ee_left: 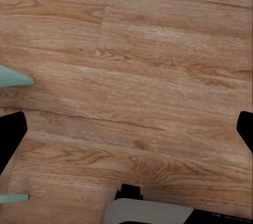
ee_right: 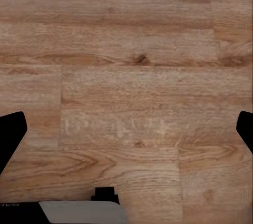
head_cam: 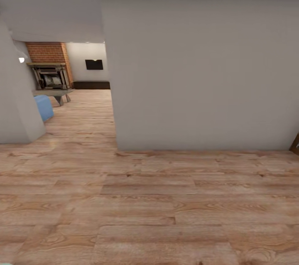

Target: Move the two storage containers from the living room to the garage. In the garage, place one container on the floor and stack the other container on top of it (either order is fine).

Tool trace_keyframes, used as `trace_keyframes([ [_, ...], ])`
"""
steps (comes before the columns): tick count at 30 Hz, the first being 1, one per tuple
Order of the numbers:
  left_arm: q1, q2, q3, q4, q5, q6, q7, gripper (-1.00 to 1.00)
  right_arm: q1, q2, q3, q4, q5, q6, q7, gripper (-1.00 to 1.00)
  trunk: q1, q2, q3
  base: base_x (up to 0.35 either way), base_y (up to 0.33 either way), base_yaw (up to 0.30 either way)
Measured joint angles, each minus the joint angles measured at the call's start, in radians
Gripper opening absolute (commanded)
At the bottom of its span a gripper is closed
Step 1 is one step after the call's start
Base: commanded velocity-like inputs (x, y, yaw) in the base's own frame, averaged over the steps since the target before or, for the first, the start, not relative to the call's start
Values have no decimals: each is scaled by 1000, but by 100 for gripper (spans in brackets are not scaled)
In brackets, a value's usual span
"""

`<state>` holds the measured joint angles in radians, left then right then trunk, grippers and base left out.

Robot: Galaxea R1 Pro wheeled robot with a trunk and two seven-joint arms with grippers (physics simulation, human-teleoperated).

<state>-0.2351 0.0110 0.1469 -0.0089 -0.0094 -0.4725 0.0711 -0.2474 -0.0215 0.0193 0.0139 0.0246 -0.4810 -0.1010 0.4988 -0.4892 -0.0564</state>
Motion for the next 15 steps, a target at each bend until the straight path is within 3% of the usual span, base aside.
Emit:
trace_keyframes([
  [15, 0, -1, 0, 0, 0, 1, 3, 100, 0, 0, 0, 0, 0, 1, 0, 100, 0, 0, 0, 326, 0, 246],
])
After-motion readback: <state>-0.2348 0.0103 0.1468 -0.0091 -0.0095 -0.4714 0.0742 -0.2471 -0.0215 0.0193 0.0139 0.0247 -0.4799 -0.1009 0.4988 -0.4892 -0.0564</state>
